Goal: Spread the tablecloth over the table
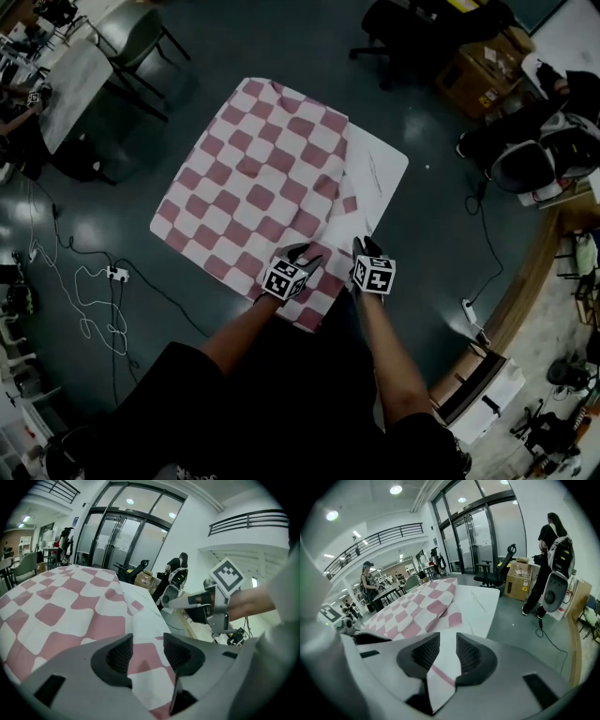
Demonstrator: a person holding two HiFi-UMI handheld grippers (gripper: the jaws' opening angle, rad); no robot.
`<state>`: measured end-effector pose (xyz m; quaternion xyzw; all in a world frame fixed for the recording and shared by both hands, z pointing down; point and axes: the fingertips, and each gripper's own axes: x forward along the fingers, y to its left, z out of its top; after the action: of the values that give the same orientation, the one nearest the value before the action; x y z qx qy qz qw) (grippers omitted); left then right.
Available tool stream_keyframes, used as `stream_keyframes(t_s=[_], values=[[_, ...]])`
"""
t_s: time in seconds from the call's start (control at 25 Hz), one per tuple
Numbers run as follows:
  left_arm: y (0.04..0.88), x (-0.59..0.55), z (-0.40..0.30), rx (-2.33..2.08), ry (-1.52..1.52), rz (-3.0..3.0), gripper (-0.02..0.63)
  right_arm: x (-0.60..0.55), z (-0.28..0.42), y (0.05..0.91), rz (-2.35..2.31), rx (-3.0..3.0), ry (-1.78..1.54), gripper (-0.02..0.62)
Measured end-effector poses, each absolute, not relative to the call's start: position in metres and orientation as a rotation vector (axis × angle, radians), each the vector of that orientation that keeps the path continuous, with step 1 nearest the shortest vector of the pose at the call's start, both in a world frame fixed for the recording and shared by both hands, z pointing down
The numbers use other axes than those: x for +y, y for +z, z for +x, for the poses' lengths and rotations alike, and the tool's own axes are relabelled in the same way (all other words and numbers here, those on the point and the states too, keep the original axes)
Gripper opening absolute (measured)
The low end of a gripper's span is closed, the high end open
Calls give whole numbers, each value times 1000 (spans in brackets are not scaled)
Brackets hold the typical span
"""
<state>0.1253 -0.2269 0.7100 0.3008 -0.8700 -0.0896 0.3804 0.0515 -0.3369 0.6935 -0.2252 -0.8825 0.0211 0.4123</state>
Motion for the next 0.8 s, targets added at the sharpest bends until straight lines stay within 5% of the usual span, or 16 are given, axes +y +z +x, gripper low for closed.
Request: stream_keyframes(t_s=[0.52, 0.68, 0.8], values=[[729, -229, 54, -2245, -299, 571, 201, -272, -81, 774, -826, -2031, -123, 161], [729, -231, 42, -2247, -302, 580, 201, -270, -87, 776, -849, -2017, -226, 25], [731, -232, 41, -2239, -277, 600, 201, -294, -85, 758, -771, -2096, -123, 17]])
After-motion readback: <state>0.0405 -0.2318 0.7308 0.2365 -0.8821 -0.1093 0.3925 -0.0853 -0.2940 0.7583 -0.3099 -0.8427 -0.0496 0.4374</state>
